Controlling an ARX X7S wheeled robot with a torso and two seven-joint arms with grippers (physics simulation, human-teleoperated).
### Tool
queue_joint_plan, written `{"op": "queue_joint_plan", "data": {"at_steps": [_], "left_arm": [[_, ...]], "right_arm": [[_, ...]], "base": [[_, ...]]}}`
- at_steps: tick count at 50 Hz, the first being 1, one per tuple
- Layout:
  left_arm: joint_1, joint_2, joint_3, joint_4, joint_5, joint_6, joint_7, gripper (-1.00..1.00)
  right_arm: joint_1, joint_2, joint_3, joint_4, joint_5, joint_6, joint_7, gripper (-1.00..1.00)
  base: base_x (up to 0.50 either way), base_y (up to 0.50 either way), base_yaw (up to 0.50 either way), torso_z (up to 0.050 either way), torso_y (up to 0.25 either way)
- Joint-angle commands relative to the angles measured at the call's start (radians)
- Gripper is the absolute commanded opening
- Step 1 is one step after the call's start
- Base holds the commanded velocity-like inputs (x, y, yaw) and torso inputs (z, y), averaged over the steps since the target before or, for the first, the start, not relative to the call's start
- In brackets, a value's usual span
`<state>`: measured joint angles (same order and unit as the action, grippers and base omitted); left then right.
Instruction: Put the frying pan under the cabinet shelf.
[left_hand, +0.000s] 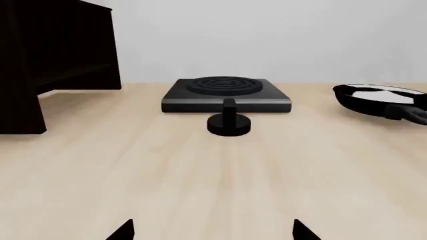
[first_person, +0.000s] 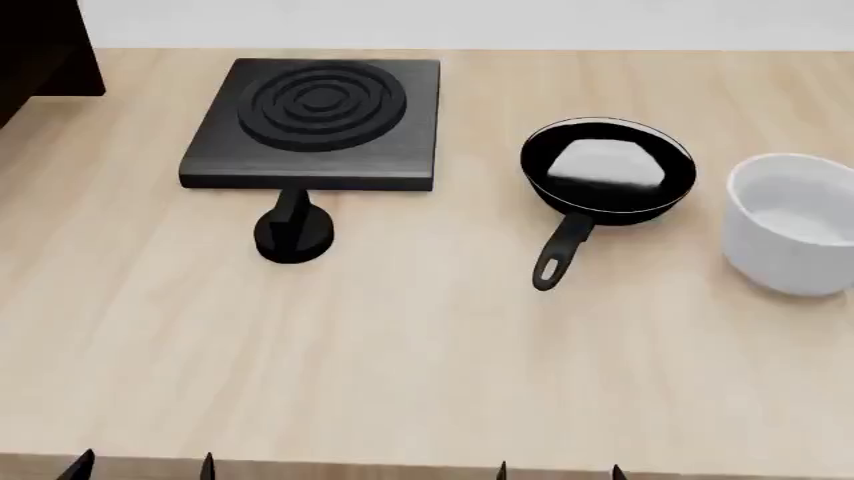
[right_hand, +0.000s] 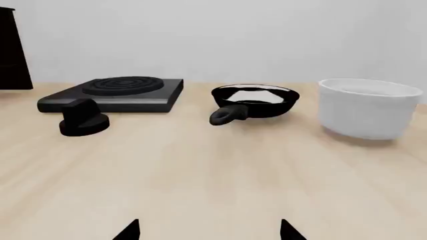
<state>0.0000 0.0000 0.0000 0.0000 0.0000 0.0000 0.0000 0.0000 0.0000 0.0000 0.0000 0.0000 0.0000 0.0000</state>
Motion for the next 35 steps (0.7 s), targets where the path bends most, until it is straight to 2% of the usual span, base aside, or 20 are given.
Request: {"op": "queue_joint_plan", "data": {"at_steps": [1, 7, 35], "left_arm": [[0.0, -0.01, 0.011, 0.0, -0.01, 0.0, -0.011, 1.0], [0.014, -0.035, 0.038, 0.018, -0.012, 0.042, -0.044, 1.0], [0.013, -0.087, 0.093, 0.025, -0.03, 0.022, -0.101, 1.0]], "right_arm": [[-0.005, 0.015, -0.017, -0.016, 0.015, 0.011, 0.018, 1.0], [-0.003, 0.038, -0.049, -0.019, 0.03, 0.017, 0.041, 1.0], [0.003, 0.087, -0.109, -0.032, 0.07, 0.042, 0.075, 1.0]], "base": [[0.0, 0.0, 0.0, 0.0, 0.0], [0.0, 0.0, 0.0, 0.004, 0.006], [0.0, 0.0, 0.0, 0.047, 0.082]]}}
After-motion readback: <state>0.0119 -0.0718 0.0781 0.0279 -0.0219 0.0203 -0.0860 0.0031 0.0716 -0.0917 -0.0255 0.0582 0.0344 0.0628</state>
